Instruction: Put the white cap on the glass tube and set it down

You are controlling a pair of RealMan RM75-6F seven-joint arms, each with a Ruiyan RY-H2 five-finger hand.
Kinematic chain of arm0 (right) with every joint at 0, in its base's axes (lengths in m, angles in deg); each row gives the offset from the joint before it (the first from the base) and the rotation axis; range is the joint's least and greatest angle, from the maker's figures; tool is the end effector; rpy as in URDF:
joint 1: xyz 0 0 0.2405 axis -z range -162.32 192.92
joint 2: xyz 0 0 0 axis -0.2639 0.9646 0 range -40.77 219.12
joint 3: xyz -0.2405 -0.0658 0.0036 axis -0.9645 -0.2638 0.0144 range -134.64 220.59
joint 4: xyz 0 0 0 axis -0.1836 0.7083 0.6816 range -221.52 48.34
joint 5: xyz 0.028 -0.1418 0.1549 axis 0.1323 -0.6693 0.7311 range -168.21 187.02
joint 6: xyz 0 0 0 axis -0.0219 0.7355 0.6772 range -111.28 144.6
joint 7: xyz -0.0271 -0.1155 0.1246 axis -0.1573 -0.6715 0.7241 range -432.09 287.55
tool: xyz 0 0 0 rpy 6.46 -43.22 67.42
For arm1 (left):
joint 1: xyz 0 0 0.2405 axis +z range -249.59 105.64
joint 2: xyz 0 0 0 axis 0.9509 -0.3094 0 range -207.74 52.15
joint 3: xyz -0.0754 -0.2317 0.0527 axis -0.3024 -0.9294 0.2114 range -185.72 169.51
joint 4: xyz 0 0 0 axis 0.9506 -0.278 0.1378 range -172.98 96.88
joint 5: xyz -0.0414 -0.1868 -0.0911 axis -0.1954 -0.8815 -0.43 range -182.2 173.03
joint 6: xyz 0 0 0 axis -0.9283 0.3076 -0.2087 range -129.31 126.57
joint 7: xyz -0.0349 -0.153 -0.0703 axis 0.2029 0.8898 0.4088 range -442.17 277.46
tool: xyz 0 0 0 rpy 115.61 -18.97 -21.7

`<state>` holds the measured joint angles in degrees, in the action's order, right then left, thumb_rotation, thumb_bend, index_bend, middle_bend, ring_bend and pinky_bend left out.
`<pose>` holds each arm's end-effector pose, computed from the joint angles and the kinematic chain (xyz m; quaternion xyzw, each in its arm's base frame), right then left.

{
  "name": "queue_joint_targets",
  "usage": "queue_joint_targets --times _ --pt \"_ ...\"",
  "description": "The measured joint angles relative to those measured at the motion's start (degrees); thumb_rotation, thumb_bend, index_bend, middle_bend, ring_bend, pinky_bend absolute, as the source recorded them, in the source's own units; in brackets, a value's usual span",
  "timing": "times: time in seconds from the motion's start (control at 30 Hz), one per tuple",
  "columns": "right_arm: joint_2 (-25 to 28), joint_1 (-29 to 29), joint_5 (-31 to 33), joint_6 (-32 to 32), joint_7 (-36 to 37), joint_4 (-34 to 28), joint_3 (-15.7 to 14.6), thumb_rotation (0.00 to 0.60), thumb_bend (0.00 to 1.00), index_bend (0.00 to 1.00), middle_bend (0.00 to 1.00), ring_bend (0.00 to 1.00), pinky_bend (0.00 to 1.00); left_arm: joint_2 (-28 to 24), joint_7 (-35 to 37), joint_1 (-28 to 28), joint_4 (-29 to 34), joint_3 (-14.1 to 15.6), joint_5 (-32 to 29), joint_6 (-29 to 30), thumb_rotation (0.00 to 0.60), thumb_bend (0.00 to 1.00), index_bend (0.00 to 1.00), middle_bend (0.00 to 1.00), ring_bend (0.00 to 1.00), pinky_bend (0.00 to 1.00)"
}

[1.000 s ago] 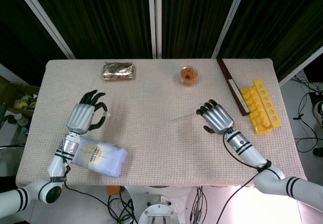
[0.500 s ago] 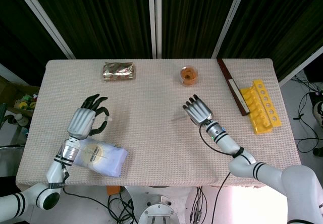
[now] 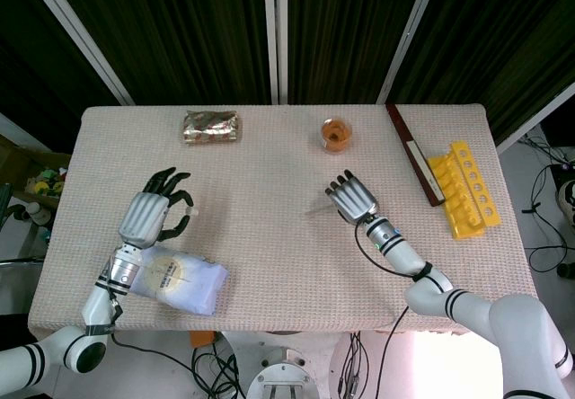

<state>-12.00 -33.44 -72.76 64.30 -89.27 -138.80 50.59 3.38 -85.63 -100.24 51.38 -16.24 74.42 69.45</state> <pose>-0.1522 -0.4127 -0.0746 0.8358 -0.1744 0.2832 0.4368 -0.1864 0.3224 0.0439 -0.6498 -0.3983 -0.4769 0.4378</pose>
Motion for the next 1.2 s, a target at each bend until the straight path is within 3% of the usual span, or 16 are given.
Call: queue_joint_targets --times 0.33,0.73,0.9,1.2 --pt "-1.34 -0.19 -0.55 0.76 2.95 2.28 -0.72 0.6 0.38 0.55 0.5 0.36 0.32 0.44 0.21 0.18 -0.91 -0.02 -0.22 -0.13 0.599 0.53 0.55 0.14 0.05 0.1" --pt "-2.09 -0.52 -2.76 3.56 7.52 4.48 -1.64 0.6 0.51 0.67 0.61 0.47 0.39 0.53 0.98 0.35 -1.62 -0.05 -0.07 -0.23 0.6 0.53 0.55 0.14 0.05 0.1" --pt "-1.95 -0.1 -4.11 6.63 11.8 4.73 -1.92 0.6 0.6 0.75 0.67 0.52 0.43 -0.21 2.55 0.49 -0.9 -0.5 -0.22 -0.15 0.599 0.53 0.55 0.14 0.05 0.1" --pt "-1.24 1.75 -6.51 15.44 23.53 4.12 -1.81 0.6 0.63 0.8 0.71 0.57 0.47 -2.11 8.33 0.84 1.71 -2.44 -0.59 0.63 0.6 0.53 0.55 0.14 0.05 0.1"
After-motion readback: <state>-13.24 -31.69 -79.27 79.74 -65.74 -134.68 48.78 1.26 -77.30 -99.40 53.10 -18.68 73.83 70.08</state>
